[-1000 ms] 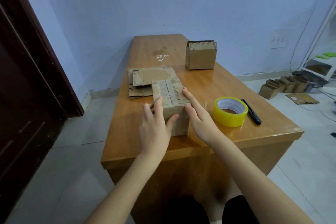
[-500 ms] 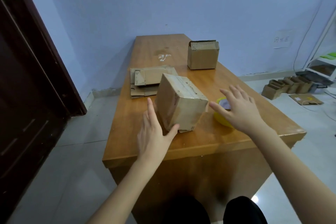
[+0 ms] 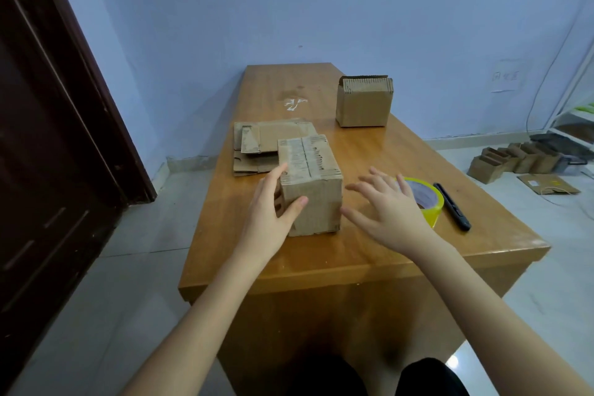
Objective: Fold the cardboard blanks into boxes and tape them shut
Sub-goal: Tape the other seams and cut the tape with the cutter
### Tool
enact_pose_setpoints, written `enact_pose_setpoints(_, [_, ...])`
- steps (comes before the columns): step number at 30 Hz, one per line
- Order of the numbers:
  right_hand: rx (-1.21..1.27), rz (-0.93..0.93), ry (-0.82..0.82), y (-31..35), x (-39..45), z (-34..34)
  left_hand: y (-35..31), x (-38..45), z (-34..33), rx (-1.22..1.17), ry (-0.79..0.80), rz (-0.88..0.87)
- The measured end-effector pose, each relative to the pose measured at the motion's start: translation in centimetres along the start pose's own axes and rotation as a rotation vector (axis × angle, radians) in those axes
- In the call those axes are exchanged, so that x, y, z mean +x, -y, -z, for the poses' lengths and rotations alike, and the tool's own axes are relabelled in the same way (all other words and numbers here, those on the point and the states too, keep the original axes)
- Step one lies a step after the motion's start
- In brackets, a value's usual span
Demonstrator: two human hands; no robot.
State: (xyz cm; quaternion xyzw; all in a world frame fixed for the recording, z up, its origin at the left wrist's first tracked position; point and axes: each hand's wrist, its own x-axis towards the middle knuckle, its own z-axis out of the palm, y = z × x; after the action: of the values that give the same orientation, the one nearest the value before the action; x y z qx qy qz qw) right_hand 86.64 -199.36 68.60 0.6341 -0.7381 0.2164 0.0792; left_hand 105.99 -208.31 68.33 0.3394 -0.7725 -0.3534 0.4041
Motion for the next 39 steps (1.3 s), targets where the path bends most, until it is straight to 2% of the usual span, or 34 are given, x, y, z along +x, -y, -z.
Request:
enact_pose_setpoints(3, [-0.012, -0.151, -0.064, -2.1, 0.0, 1.2, -0.1, 0.3, 0.4, -0.049, 0.05, 0.05])
enact_pose_setpoints(6, [-0.106, -0.327, 0.056, -5.1, -0.9, 1.7, -0.4, 0.6, 0.7, -0.034, 0.066, 0.061])
enact_pose_setpoints(8, [-0.07, -0.433, 0.078, -6.2, -1.8, 1.6, -0.7, 0.6, 0.9, 0.019, 0.052, 0.05])
enact_pose_setpoints(12, [-0.008, -0.433, -0.008, -6.2, -2.5, 1.4, -1.4, 0.8, 1.3, 0.046, -0.001, 0.057])
enact_pose_setpoints(15, [0.19, -0.482, -0.091, -5.8, -2.6, 1.3, -2.1, 1.0, 1.5, 0.089, -0.032, 0.024])
enact_pose_setpoints(18, [0.507, -0.537, -0.198, -5.2, -2.5, 1.4, -3.0, 1.2, 1.5, 0.125, -0.037, -0.031])
enact_pose_setpoints(20, [0.68, -0.544, -0.279, -4.5, -2.5, 2.3, -3.8, 1.4, 1.3, 0.131, -0.033, -0.057])
enact_pose_setpoints(24, [0.802, -0.536, -0.349, -3.6, -2.3, 4.6, -5.5, 1.6, 0.6, 0.141, -0.032, -0.105])
enact_pose_setpoints(29, [0.852, -0.466, -0.307, -2.3, -2.9, 7.8, -7.7, 1.9, -0.5, 0.083, 0.014, -0.155])
enact_pose_setpoints(35, [0.897, -0.396, -0.225, -0.7, -3.4, 10.3, -9.7, 2.8, -0.9, -0.101, 0.097, -0.052])
enact_pose_setpoints(39, [0.898, -0.364, -0.18, 0.3, -3.4, 11.1, -10.2, 3.0, -0.2, -0.128, 0.1, -0.162])
